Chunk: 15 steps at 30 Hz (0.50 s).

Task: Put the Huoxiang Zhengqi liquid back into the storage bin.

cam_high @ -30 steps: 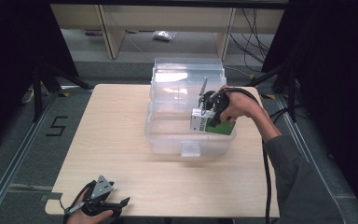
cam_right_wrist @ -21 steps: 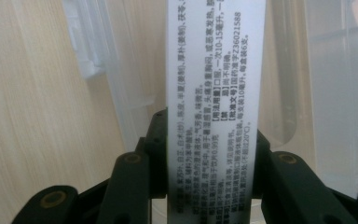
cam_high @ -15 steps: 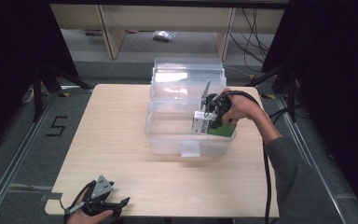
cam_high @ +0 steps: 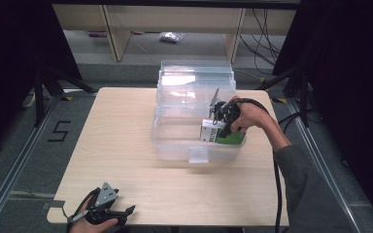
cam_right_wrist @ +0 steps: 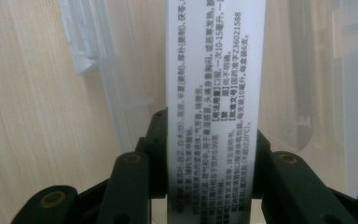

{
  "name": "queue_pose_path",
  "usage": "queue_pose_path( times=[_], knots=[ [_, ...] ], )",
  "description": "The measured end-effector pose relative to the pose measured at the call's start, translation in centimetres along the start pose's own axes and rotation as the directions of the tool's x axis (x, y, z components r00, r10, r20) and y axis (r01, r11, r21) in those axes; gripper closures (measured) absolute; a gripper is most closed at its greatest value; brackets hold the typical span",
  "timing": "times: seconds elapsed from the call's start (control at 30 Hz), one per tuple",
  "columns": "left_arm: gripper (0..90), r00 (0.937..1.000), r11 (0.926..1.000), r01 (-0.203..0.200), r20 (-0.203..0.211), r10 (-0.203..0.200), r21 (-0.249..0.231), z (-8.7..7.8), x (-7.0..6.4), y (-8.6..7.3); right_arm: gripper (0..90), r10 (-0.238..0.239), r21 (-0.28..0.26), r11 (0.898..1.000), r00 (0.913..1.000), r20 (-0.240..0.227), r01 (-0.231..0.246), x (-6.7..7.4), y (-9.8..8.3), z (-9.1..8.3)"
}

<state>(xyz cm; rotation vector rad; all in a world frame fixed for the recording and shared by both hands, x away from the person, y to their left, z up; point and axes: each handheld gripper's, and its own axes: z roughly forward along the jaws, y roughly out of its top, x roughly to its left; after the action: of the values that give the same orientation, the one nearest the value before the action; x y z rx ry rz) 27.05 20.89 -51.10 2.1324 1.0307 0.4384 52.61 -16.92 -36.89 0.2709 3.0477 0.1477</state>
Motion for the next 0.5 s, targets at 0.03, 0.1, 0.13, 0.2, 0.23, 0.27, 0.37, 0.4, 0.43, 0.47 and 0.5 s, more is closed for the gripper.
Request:
queue_pose_path(
  times=[0.03, 0.1, 0.13, 0.2, 0.23, 0.27, 0.37, 0.4, 0.43, 0.47, 0.5],
  knots=[
    [18.1, 1.0000, 1.0000, -0.001, 0.000, 0.001, 0.001, 0.0, 0.0, 0.0, 64.5, 0.021, 0.012, 1.000, 0.9998, 0.002, -0.021, 0.2, 0.0, 0.2],
    [18.1, 1.0000, 1.0000, -0.001, 0.003, 0.001, 0.003, 0.0, 0.0, 0.0, 64.5, 0.005, 0.010, 1.000, 1.0000, -0.005, -0.004, 0.2, 0.0, 0.4],
    [18.1, 1.0000, 1.0000, -0.004, 0.004, 0.004, 0.003, 0.0, 0.0, 0.0, 64.5, 0.022, 0.017, 1.000, 0.9998, -0.003, -0.021, 0.3, 0.0, 0.5],
    [18.1, 1.0000, 1.0000, -0.001, 0.001, 0.001, 0.002, 0.0, 0.0, 0.0, 64.4, 0.001, 0.010, 1.000, 1.0000, -0.005, -0.001, 0.0, -0.1, 0.9],
    [18.1, 1.0000, 1.0000, 0.001, 0.005, -0.001, 0.001, 0.0, 0.0, 0.0, 64.4, 0.001, 0.010, 1.000, 1.0000, -0.005, -0.001, 0.0, -0.1, 0.9],
    [18.1, 1.0000, 1.0000, -0.001, 0.003, 0.001, 0.004, 0.0, 0.0, 0.0, 64.4, 0.006, 0.012, 1.000, 1.0000, -0.006, -0.006, 0.0, -0.1, 0.9],
    [18.1, 0.9999, 0.9999, -0.008, 0.009, 0.008, 0.008, -0.1, 0.1, 0.0, 64.4, -0.010, -0.010, 1.000, 1.0000, -0.001, 0.010, -0.1, -0.2, 1.2],
    [18.1, 0.9999, 0.9999, 0.009, 0.012, -0.009, -0.009, 0.1, -0.1, 0.0, 64.3, 0.033, 0.023, 0.999, 0.9994, -0.010, -0.033, 0.1, -0.2, 1.2],
    [18.1, 0.9999, 1.0000, -0.007, 0.008, 0.007, 0.004, 0.0, 0.0, 0.0, 64.3, 0.025, 0.012, 1.000, 0.9997, -0.007, -0.025, 0.1, -0.2, 1.2],
    [18.1, 0.9999, 0.9999, -0.011, 0.000, 0.011, 0.008, 0.0, 0.1, 0.0, 64.3, 0.030, 0.007, 1.000, 0.9995, -0.010, -0.030, 0.0, -0.2, 1.2],
    [18.1, 0.9999, 0.9999, -0.011, 0.000, 0.011, 0.008, 0.0, 0.1, 0.0, 64.2, 0.025, 0.005, 1.000, 0.9997, -0.002, -0.025, -0.1, -0.2, 1.2]
  ],
)
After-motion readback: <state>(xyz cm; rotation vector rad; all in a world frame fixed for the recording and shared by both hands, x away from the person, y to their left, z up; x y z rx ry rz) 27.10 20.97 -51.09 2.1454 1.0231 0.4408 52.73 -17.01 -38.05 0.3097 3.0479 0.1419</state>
